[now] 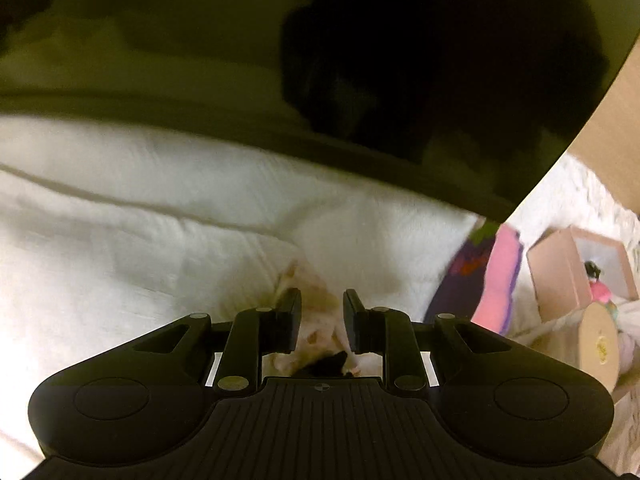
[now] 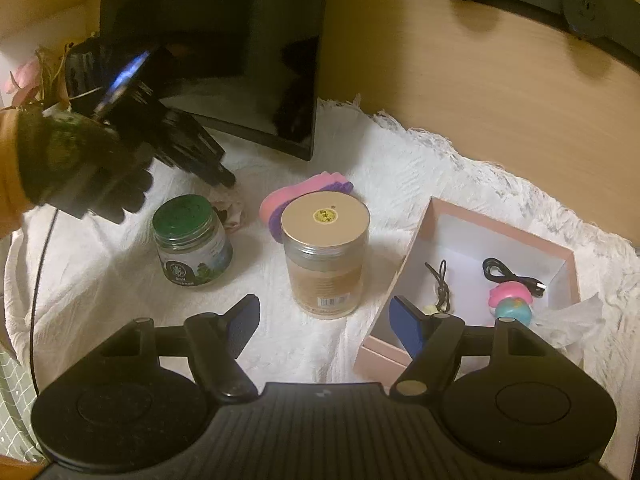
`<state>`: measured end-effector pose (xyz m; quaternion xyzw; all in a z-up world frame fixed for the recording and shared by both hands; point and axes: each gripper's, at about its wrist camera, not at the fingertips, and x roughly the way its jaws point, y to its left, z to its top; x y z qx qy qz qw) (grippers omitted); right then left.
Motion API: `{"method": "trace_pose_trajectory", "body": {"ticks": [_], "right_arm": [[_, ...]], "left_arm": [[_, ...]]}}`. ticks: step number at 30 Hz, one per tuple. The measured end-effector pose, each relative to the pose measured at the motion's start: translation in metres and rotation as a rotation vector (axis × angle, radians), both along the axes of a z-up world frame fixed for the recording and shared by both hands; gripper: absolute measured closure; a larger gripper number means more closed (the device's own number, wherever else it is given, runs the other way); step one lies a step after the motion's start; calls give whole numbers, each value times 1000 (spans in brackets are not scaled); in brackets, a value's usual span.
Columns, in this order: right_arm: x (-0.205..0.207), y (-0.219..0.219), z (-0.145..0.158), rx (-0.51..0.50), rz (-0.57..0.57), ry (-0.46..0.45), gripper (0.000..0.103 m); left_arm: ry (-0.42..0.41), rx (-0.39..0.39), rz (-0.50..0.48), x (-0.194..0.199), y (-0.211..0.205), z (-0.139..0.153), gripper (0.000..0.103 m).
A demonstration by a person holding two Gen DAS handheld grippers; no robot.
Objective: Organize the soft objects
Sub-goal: 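Reach down and grasp the pink plaid cloth with the left tool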
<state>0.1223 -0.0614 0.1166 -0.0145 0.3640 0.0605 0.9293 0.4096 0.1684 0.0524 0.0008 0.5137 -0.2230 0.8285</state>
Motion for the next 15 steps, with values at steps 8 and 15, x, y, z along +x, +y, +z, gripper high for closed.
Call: {"method": "trace_pose_trajectory", "body": {"ticks": [8,15], "right_arm": [[1,4,-10,8,-41,37,31],[4,12,-18,1,-40,58,31]], "left_arm": [[82,7,-128,7,-10,-16,77],[-63,280,-237,-10,-34,-13,82]]}}
